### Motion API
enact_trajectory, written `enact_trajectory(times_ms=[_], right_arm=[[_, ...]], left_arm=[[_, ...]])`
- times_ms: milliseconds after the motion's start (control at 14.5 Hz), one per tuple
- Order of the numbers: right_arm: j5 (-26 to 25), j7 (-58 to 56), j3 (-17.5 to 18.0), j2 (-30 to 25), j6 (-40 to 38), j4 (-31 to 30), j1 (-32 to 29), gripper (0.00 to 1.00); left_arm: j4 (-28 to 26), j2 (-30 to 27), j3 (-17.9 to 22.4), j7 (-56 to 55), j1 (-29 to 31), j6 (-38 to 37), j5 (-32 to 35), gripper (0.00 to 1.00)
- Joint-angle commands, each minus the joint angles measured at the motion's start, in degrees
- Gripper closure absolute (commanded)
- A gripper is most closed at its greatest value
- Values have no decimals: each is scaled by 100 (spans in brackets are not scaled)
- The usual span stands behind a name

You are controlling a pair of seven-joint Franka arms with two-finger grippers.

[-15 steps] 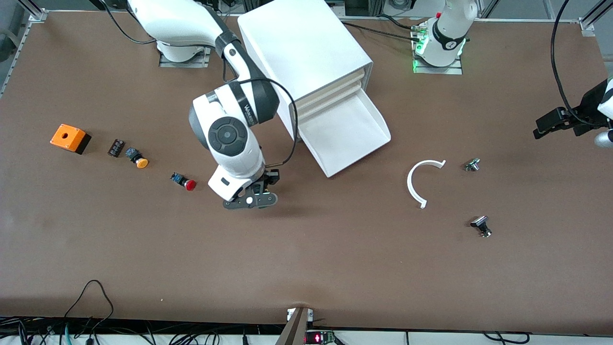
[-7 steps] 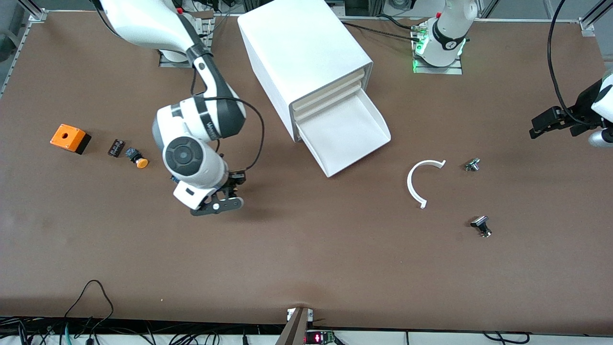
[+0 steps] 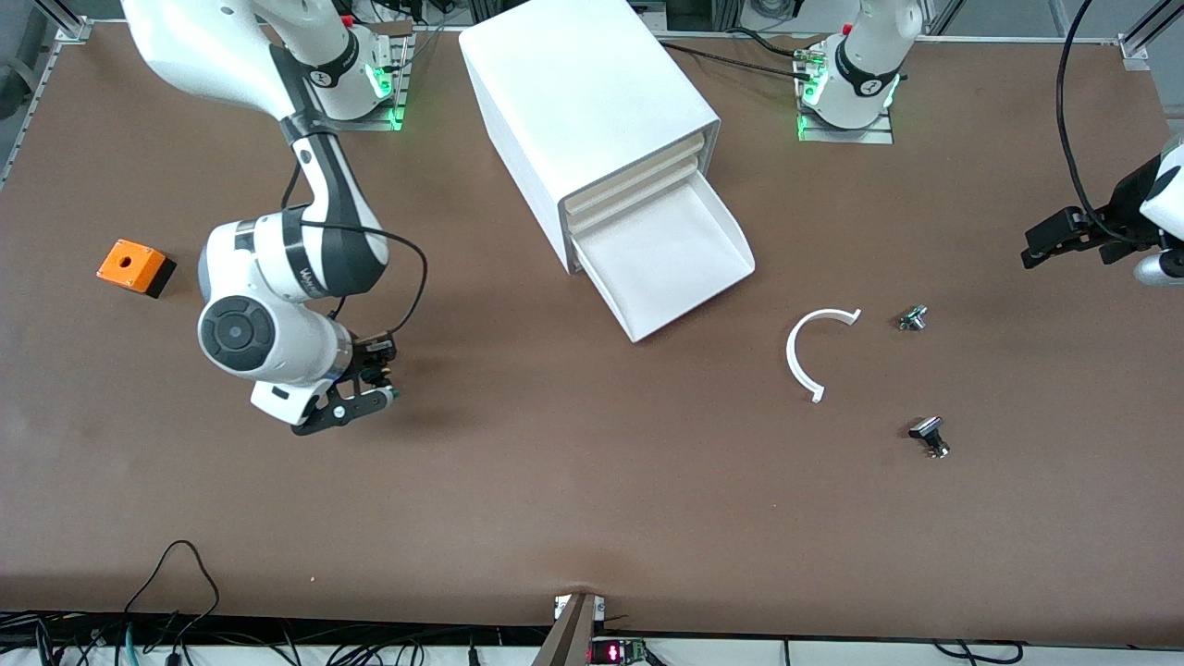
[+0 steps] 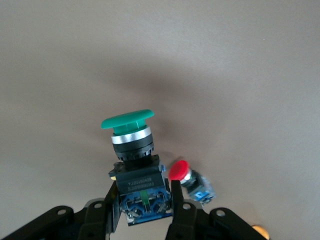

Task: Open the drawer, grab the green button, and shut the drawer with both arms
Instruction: 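Lift the green button out and carry it beside the red button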

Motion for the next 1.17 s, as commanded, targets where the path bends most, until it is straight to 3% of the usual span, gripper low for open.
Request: enact_trajectory(times_ms=[0, 619, 963, 1100], right_arm=[[-55, -634, 81, -193, 373, -451, -233, 67], [-126, -2893, 81, -78, 1313, -997, -919, 67], [-38, -4721, 89, 141, 1796, -1085, -1253, 67], [-29, -4908, 89, 202, 1894, -1138, -1279, 67]], left_arm=[[71, 196, -19, -8, -38, -80, 210, 0], [10, 249, -45, 1, -47, -106, 9, 0], [-52, 337, -571, -1112, -65, -62, -115, 0], [-52, 512, -756, -1754, -65, -54, -124, 0]])
